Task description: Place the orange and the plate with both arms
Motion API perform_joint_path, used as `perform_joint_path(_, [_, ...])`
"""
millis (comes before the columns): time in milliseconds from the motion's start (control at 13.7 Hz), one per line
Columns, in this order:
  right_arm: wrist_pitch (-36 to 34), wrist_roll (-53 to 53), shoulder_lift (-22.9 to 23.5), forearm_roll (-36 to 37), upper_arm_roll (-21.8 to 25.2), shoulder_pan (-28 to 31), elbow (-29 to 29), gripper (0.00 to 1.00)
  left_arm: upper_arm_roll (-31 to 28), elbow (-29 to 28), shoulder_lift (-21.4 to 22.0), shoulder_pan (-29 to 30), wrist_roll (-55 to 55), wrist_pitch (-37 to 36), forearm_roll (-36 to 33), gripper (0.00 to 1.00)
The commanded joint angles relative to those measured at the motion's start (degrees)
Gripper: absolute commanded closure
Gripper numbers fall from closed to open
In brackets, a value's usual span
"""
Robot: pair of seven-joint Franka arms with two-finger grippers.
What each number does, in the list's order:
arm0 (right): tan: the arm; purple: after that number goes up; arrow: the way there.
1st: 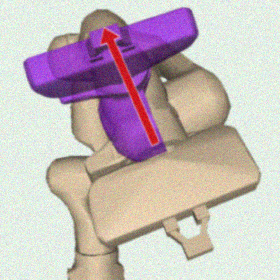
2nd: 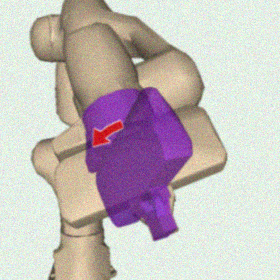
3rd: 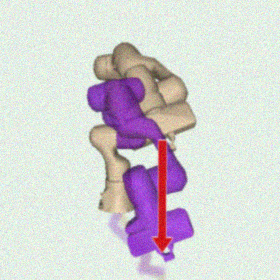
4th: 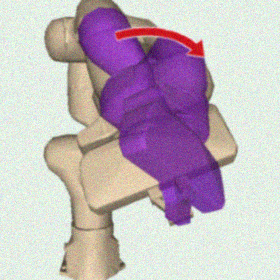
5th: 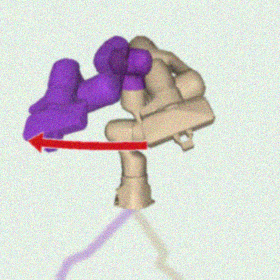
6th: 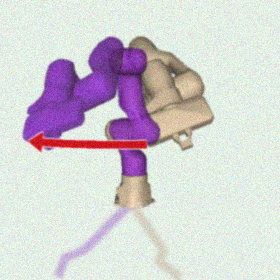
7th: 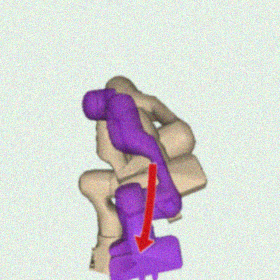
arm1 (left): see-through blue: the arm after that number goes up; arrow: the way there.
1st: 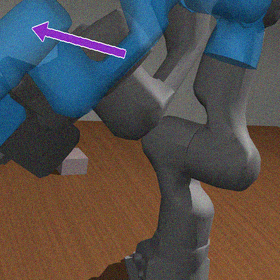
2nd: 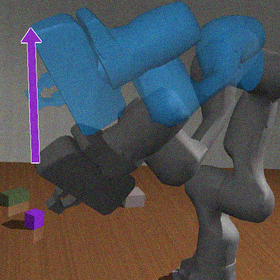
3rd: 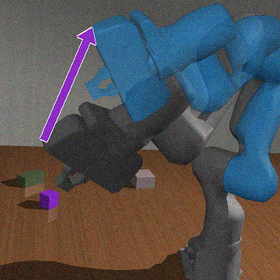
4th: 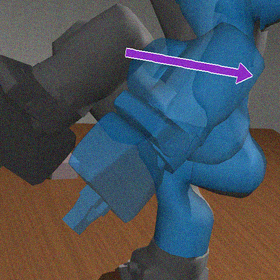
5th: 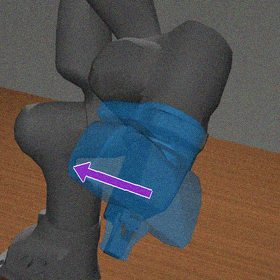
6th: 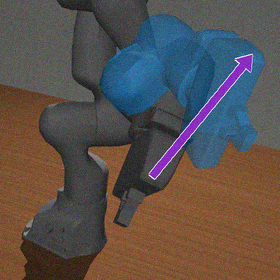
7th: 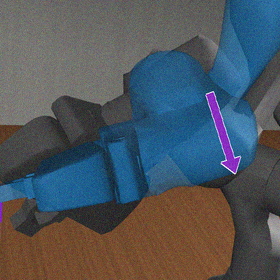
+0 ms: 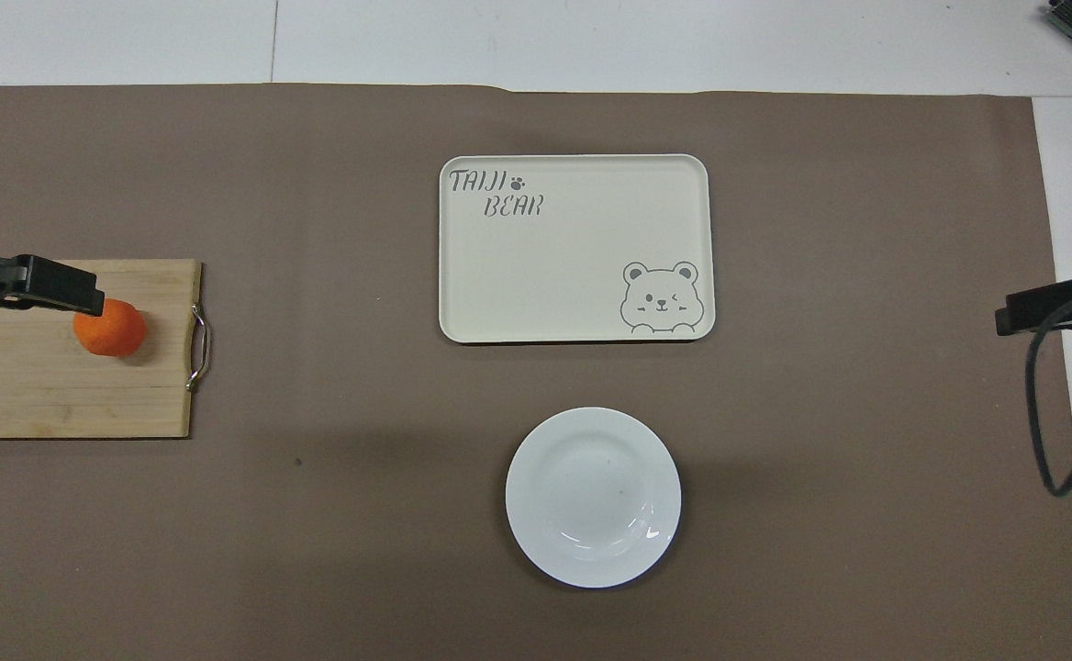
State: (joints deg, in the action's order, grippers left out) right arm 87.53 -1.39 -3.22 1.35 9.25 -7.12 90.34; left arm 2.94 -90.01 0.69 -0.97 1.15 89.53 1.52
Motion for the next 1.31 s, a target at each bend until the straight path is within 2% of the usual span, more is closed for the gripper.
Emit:
perform_joint_path(0, [-0.3,0.1,-1.3,-0.4,-0.2,0.5,1.4,0.00,0.0,-0.2,0.9,0.1,1.5,-1.5,-0.6,0.00])
perform_joint_path(803, [-0.3,0.1,-1.3,-0.4,-0.2,0.5,1.5,0.00,0.0,-0.8,1.2,1.4,2.0,-1.0,-0.6,0.00])
perform_joint_path(1241, [-0.3,0.1,-1.3,-0.4,-0.2,0.5,1.5,0.00,0.0,-6.5,1.1,5.5,8.7,4.8,-0.6,0.00])
